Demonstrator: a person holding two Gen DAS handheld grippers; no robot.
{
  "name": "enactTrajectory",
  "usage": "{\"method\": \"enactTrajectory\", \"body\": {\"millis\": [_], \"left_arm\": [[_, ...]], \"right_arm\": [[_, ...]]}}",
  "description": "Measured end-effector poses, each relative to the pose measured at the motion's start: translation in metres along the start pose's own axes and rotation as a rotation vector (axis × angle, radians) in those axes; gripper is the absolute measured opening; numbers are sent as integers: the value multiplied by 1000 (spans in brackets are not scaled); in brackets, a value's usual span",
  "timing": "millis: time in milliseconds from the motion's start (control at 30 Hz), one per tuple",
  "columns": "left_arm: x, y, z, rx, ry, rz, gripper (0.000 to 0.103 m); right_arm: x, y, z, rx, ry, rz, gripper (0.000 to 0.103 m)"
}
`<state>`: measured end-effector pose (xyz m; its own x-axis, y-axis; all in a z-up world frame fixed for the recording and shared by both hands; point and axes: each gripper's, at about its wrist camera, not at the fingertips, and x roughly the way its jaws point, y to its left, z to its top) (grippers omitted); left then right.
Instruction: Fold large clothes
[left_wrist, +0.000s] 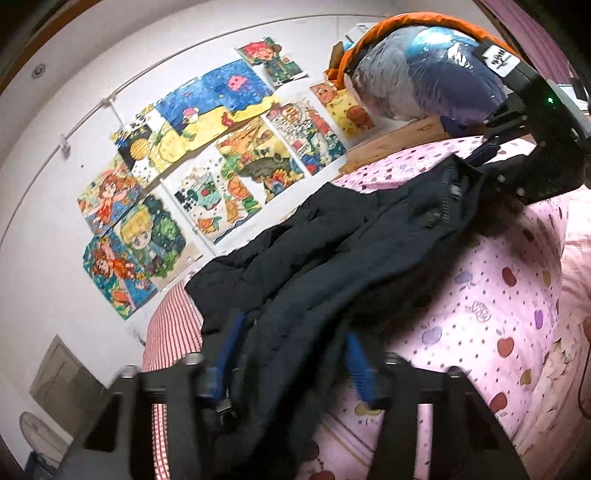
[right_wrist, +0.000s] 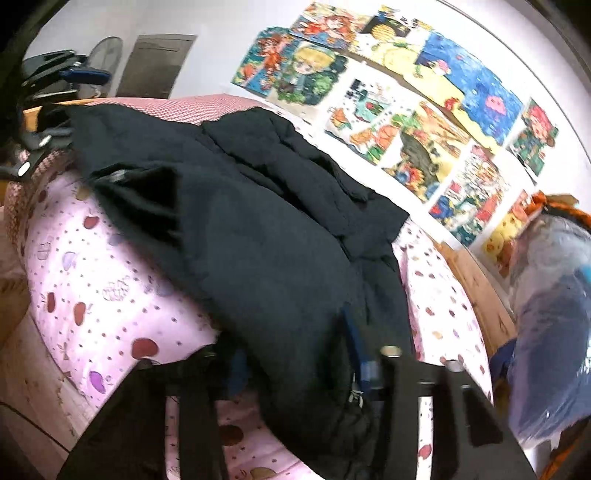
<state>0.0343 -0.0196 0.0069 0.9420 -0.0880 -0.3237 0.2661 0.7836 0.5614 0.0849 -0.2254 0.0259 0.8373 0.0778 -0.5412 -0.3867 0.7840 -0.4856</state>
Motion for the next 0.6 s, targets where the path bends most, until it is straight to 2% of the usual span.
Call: {"method": "enactTrajectory", "body": {"millis": [67, 233, 367, 600], "left_arm": [[-1, -1, 6, 7, -13, 3, 27], [-1, 9, 19, -27, -22, 11, 12], [-6, 23, 32, -71, -43, 36, 8], [-18, 53, 54, -143, -95, 84, 7]], "right_arm": [[-3, -1, 6, -12, -24, -10, 22], [-9, -12, 22, 39, -53, -7, 11], [-18, -20, 34, 78, -95, -22, 8], [-42, -34, 59, 106, -203, -57, 7]]}}
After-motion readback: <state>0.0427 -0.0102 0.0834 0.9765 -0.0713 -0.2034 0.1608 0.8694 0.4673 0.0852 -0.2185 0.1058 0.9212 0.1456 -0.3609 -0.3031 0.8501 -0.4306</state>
